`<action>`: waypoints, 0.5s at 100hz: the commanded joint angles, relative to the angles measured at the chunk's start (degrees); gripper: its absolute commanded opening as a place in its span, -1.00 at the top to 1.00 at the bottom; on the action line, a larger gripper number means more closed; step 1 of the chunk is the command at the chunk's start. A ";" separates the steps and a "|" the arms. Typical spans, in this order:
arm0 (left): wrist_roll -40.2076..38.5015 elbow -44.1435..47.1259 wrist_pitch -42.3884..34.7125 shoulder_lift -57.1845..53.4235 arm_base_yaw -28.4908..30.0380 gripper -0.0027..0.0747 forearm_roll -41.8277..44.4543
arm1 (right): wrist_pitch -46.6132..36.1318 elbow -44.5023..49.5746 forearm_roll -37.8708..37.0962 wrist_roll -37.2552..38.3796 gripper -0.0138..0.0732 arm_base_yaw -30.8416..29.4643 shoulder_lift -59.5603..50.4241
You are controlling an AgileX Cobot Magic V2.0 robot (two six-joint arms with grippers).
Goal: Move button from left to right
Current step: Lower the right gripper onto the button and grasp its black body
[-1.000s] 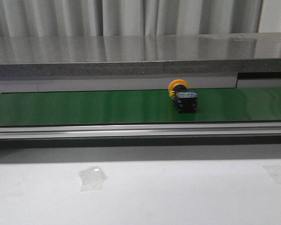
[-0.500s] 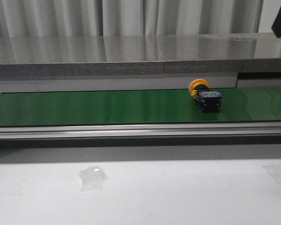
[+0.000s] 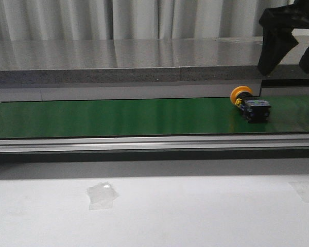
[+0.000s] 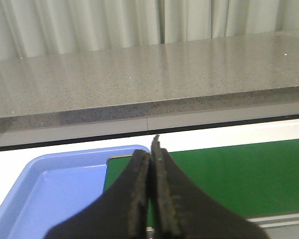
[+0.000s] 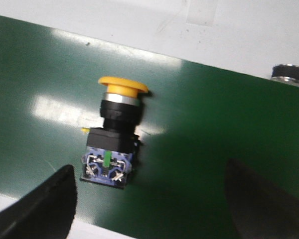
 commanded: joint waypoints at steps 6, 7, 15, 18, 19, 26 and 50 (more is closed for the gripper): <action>0.01 -1.63 -4.53 0.31 -0.40 0.98 -0.95 | -2.64 -2.16 -0.64 -0.76 -0.70 0.02 0.53; 0.01 -1.63 -4.53 0.31 -0.40 0.98 -0.95 | -2.65 -2.16 -0.79 -0.76 -0.70 0.02 0.79; 0.01 -1.63 -4.53 0.31 -0.40 0.98 -0.95 | -2.99 -2.16 -1.85 -0.76 -0.70 0.02 2.31; 0.01 -1.63 -4.53 0.31 -0.40 0.98 -0.95 | -3.25 -2.16 -2.66 -0.76 -0.70 0.02 2.85; 0.01 -1.63 -4.53 0.31 -0.40 0.98 -0.95 | -3.34 -2.16 -2.83 -0.76 -0.70 0.02 2.99; 0.01 -1.63 -4.53 0.31 -0.40 0.98 -0.95 | -3.81 -2.16 -3.58 -0.76 -0.70 0.02 4.15; 0.01 -1.63 -4.53 0.31 -0.40 0.98 -0.95 | -3.96 -2.16 -3.58 -0.76 -0.50 0.02 6.65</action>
